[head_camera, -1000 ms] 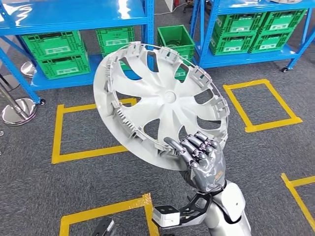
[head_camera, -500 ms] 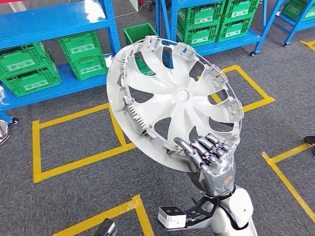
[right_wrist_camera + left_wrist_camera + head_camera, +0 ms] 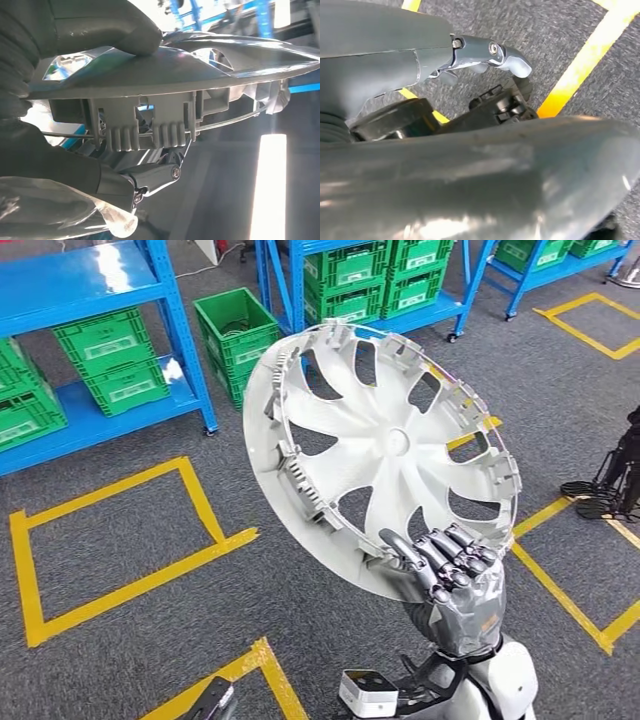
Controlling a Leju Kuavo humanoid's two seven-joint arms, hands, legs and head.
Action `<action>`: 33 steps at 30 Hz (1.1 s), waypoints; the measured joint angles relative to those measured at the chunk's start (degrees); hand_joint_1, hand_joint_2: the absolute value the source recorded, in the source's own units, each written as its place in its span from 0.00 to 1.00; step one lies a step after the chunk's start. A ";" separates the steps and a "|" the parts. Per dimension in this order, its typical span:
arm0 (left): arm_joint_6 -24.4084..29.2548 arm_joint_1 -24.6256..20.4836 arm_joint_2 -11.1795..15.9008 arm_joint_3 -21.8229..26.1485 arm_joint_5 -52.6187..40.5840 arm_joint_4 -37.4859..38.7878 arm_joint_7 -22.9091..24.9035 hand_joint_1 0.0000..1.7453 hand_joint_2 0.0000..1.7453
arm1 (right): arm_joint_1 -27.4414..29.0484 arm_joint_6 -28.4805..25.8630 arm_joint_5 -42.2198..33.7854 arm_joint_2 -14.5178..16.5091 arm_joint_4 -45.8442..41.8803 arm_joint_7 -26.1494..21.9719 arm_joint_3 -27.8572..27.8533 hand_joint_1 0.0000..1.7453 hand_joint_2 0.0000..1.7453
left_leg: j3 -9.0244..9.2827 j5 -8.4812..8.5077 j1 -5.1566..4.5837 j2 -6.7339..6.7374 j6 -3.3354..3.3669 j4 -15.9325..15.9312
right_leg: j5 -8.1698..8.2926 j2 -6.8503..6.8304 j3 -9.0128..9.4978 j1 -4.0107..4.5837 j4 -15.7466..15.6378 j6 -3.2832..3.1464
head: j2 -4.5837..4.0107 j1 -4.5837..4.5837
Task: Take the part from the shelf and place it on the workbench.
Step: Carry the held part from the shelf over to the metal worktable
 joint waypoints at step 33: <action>-0.21 -0.42 -1.98 -1.45 -4.07 -0.17 2.20 0.00 0.00 | 4.49 -0.03 9.60 -15.33 -4.09 18.17 1.31 1.00 1.00 | 1.35 -0.57 -0.54 1.11 -0.32 -0.95 | 4.78 -2.70 5.02 -0.44 -10.32 0.72 | 0.00 -0.16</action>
